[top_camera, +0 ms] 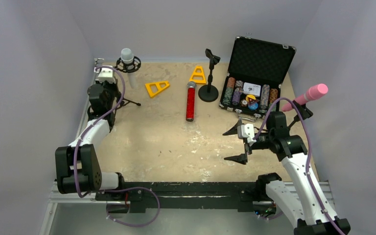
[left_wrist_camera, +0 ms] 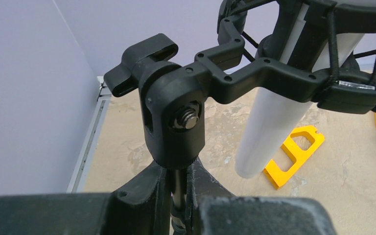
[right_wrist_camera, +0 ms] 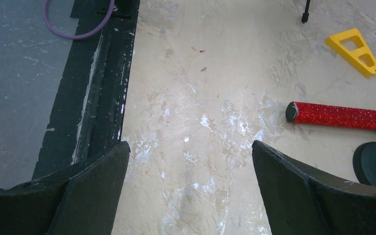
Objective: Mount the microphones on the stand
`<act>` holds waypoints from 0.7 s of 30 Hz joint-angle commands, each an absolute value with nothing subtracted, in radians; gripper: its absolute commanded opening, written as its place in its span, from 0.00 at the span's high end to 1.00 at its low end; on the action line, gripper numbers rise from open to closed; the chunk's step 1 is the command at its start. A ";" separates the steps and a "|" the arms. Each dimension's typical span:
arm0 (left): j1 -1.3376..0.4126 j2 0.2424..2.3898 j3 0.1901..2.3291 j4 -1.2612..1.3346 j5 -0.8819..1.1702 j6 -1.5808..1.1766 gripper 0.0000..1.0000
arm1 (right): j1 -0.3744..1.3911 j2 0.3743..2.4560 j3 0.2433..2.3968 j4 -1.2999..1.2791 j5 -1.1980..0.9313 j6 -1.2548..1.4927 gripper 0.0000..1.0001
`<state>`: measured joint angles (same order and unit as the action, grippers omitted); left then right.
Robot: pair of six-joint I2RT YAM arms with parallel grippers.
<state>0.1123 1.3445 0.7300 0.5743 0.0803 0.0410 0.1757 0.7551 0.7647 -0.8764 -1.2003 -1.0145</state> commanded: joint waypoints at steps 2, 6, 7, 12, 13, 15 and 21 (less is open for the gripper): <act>0.118 1.339 0.736 0.752 0.083 0.027 1.00 | 0.174 0.757 0.775 -0.892 -1.236 -1.030 0.01; 0.118 1.333 0.685 0.770 0.065 0.016 1.00 | 0.175 0.758 0.776 -0.894 -1.239 -1.029 0.01; 0.118 1.331 0.674 0.776 0.064 0.013 1.00 | 0.175 0.758 0.776 -0.893 -1.238 -1.031 0.01; 0.118 1.324 0.640 0.787 0.057 0.011 0.95 | 0.175 0.754 0.775 -0.893 -1.239 -1.032 0.01; 0.118 1.320 0.636 0.786 0.054 0.012 0.93 | 0.175 0.753 0.775 -0.893 -1.239 -1.031 0.01; 0.118 1.316 0.631 0.784 0.051 0.011 0.89 | 0.174 0.755 0.775 -0.893 -1.239 -1.031 0.01; 0.115 1.305 0.630 0.776 0.060 0.009 0.74 | 0.175 0.753 0.775 -0.893 -1.239 -1.031 0.01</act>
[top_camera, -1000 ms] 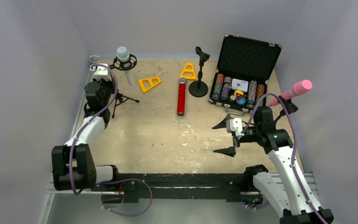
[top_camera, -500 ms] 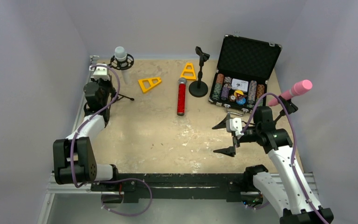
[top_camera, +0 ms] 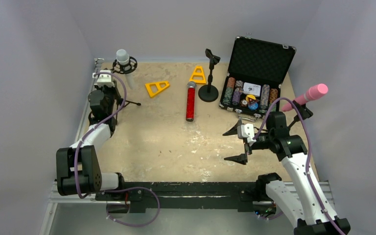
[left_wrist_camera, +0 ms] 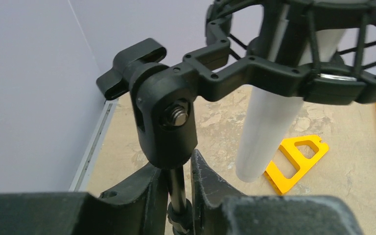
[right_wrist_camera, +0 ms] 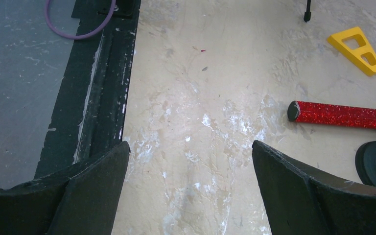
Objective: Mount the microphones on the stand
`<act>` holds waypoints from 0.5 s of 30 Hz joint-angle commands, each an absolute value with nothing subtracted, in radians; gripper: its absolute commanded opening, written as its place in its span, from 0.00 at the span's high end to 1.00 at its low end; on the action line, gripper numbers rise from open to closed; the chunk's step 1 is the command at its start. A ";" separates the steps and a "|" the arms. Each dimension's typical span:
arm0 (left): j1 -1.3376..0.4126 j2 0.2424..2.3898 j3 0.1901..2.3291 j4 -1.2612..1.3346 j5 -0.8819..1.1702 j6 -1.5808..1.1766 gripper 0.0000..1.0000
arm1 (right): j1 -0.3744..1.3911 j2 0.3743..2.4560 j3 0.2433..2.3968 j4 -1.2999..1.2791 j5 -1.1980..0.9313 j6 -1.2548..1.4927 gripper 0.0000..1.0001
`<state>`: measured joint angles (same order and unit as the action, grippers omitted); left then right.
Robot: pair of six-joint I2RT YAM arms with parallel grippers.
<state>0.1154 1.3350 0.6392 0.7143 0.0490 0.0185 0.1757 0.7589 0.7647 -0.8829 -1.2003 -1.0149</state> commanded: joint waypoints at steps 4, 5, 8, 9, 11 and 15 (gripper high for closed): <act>0.116 1.303 0.632 0.768 0.059 0.009 0.63 | 0.174 0.752 0.775 -0.893 -1.240 -1.031 0.01; 0.116 1.302 0.632 0.764 0.057 0.009 0.61 | 0.175 0.751 0.775 -0.894 -1.239 -1.031 0.01; 0.116 1.295 0.629 0.754 0.047 0.009 0.54 | 0.175 0.750 0.775 -0.894 -1.241 -1.032 0.01; 0.115 1.291 0.629 0.750 0.047 0.009 0.52 | 0.174 0.750 0.776 -0.894 -1.241 -1.032 0.01; 0.116 1.285 0.626 0.747 0.046 0.009 0.51 | 0.174 0.748 0.775 -0.894 -1.241 -1.032 0.01; 0.117 1.269 0.616 0.742 0.045 0.009 0.45 | 0.175 0.746 0.776 -0.896 -1.242 -1.033 0.01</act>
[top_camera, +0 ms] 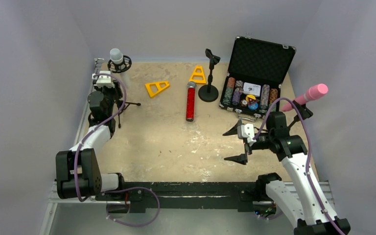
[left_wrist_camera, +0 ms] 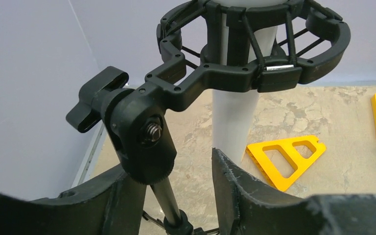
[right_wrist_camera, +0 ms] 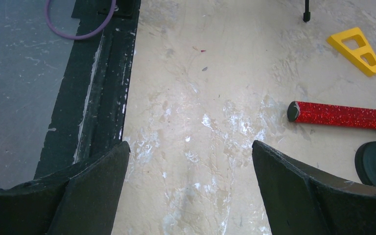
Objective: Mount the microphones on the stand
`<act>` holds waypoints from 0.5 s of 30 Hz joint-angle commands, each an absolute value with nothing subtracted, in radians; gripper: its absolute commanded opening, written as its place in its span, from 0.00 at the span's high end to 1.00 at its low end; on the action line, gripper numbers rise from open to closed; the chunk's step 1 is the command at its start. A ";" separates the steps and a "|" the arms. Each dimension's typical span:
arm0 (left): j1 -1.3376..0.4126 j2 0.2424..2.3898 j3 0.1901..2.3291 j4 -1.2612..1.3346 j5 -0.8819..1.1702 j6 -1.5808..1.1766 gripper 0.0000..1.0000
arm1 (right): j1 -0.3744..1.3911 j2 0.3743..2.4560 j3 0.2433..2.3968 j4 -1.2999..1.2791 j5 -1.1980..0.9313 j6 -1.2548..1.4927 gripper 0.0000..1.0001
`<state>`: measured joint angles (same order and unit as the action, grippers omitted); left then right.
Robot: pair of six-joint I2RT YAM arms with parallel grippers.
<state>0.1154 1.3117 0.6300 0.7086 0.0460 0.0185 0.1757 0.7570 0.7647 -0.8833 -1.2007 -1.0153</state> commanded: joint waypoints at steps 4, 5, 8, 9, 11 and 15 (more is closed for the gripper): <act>0.116 1.224 0.589 0.719 0.028 0.009 0.33 | 0.175 0.744 0.775 -0.897 -1.242 -1.034 0.01; 0.116 1.203 0.578 0.703 0.017 -0.026 0.29 | 0.175 0.742 0.776 -0.897 -1.243 -1.034 0.01; 0.114 1.114 0.555 0.619 0.005 -0.067 0.20 | 0.174 0.738 0.776 -0.900 -1.244 -1.039 0.01; 0.114 1.081 0.549 0.583 0.005 -0.083 0.18 | 0.174 0.737 0.776 -0.901 -1.245 -1.041 0.01; 0.112 1.001 0.542 0.499 -0.050 -0.131 0.15 | 0.175 0.738 0.776 -0.902 -1.246 -1.044 0.01; 0.112 0.828 0.542 0.278 -0.098 -0.225 0.11 | 0.175 0.738 0.779 -0.910 -1.249 -1.048 0.01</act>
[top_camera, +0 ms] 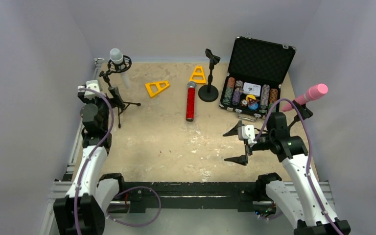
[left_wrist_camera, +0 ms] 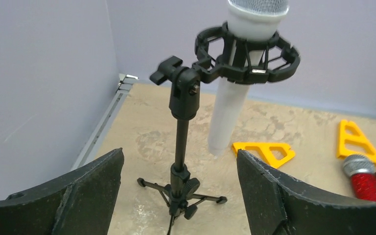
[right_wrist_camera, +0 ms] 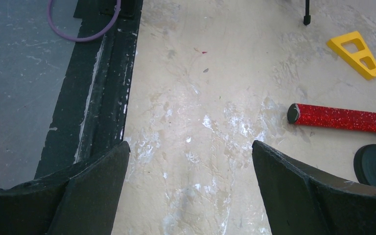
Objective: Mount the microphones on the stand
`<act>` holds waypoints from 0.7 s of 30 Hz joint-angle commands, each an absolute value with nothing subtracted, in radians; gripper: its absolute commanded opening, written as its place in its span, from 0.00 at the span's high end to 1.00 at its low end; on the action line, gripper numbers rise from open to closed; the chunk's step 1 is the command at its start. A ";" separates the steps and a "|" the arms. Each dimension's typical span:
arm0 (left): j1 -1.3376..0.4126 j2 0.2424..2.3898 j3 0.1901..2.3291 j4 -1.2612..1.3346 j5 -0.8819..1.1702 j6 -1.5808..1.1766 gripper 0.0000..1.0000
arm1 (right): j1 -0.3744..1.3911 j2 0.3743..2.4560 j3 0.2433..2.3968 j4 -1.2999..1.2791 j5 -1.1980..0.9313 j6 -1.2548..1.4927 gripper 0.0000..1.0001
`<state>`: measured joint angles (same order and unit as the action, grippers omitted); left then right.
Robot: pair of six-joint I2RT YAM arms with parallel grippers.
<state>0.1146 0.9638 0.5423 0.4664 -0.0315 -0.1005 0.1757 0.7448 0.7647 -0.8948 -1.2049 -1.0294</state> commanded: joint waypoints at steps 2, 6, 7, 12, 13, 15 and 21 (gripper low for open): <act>0.111 0.750 0.551 0.169 -0.081 -0.266 0.09 | 0.174 0.736 0.781 -0.912 -1.248 -1.048 0.01; 0.104 0.623 0.584 -0.028 0.039 -0.291 0.07 | 0.175 0.729 0.782 -0.909 -1.239 -1.041 0.01; 0.098 0.602 0.596 -0.075 0.062 -0.288 0.06 | 0.175 0.727 0.784 -0.908 -1.234 -1.036 0.01; 0.044 0.512 0.625 -0.233 0.137 -0.245 0.05 | 0.175 0.722 0.800 -0.911 -1.187 -1.023 0.01; 0.027 0.497 0.627 -0.253 0.143 -0.232 0.04 | 0.175 0.726 0.807 -0.917 -1.173 -1.024 0.01; -0.025 0.466 0.629 -0.284 0.161 -0.210 0.01 | 0.174 0.738 0.826 -0.939 -1.142 -1.030 0.01; -0.090 0.377 0.605 -0.280 0.284 -0.202 0.01 | 0.175 0.794 0.934 -1.031 -1.074 -1.040 0.01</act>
